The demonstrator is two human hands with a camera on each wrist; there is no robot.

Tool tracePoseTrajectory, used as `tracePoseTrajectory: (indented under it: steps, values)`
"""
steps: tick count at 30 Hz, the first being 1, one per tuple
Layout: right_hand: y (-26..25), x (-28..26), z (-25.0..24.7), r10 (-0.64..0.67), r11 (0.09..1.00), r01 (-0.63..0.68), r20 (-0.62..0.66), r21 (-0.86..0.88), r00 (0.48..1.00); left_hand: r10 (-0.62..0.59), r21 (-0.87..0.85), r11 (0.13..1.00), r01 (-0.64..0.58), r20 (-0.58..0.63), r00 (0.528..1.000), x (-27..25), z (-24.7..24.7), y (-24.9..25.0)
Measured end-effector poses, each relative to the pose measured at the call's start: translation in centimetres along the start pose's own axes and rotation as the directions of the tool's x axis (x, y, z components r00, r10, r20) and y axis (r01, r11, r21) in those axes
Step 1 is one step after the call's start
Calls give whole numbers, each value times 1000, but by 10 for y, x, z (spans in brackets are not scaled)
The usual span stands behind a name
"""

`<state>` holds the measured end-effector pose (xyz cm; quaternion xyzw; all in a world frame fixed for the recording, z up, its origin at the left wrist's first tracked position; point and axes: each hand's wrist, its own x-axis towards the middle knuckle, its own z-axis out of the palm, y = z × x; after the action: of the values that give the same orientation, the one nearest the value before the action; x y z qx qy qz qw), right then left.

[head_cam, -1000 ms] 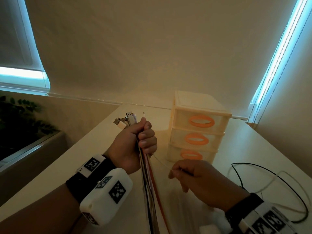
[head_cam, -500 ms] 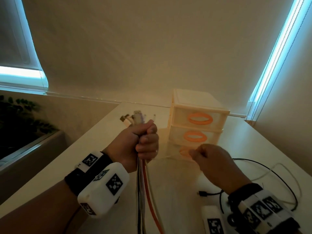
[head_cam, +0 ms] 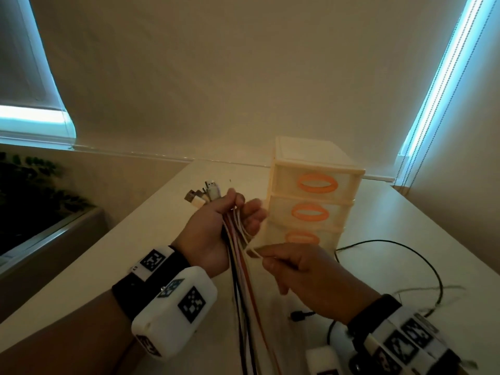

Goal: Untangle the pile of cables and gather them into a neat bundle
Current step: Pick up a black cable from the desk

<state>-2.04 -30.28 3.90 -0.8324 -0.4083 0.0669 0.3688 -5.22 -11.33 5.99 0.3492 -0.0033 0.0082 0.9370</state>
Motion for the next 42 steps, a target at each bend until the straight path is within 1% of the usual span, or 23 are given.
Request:
tracePoseTrajectory:
  steps: [3,6,10,12,15,17,18,21,23,24,26,27,28,30,31,32,34,35,36,38,39,40,42]
  values:
    - [16,1,-5,80,990,-101,-187,-103,979,-9,-61,998,8,-20,1000,4,-6,3]
    - [14,2,-4,55,998,-57,-279,1,959,-29,-55,998,30,14,999,4,-9,6]
    - [3,-2,-3,-21,993,28,-56,112,998,-31,-57,998,33,24,999,6,-14,13]
    - [7,-1,-6,60,990,-63,26,123,998,-33,-72,997,36,40,999,5,-15,17]
    - [18,2,-8,224,971,-222,-17,85,974,-26,-80,996,32,72,997,4,-14,18]
    - [23,3,-8,247,965,-239,-66,108,967,-19,-83,996,25,82,996,4,-14,18]
    - [22,3,-9,245,958,-236,-38,160,969,-11,-90,996,19,86,996,5,-14,18]
    - [16,-1,-17,234,874,-307,228,376,945,23,-107,994,-14,81,996,6,-15,23]
    - [16,-3,-21,277,885,-364,299,290,913,37,-112,993,-27,92,995,6,-17,26]
    - [19,-1,-23,330,922,-365,228,130,916,38,-112,993,-26,103,994,6,-17,27]
    - [25,1,-24,351,919,-358,-72,-167,934,19,-108,994,-4,145,989,6,-20,27]
    - [25,2,-24,324,923,-353,-187,-150,927,-2,-104,994,22,184,983,6,-22,27]
    - [26,3,-25,320,939,-340,-222,-59,921,-34,-95,994,58,235,971,6,-23,28]
    - [23,2,-26,361,924,-351,-46,152,931,-112,-45,990,136,350,930,5,-23,31]
    - [21,2,-27,379,907,-378,30,184,925,-151,-2,986,166,402,903,3,-21,33]
    - [21,2,-28,398,907,-395,10,146,917,-197,61,980,190,448,872,0,-18,34]
    - [23,4,-31,378,921,-389,-254,10,890,-314,246,944,218,476,822,-8,-13,31]
    - [21,4,-31,337,927,-374,-398,-17,853,-367,347,912,219,452,813,-12,-10,25]
    - [19,4,-30,283,942,-334,-495,-15,822,-419,438,871,224,423,804,-16,-7,17]
    - [9,3,-27,188,981,-179,-583,74,790,-490,512,819,261,385,782,-19,-2,0]
    - [1,3,-26,156,985,-82,-593,151,790,-476,484,831,274,366,799,-20,2,-7]
    - [-6,2,-24,107,980,14,-591,196,799,-418,420,868,264,332,846,-19,6,-12]
    - [-15,-2,-19,-40,978,141,-518,157,854,-205,245,957,153,202,958,-14,9,-13]
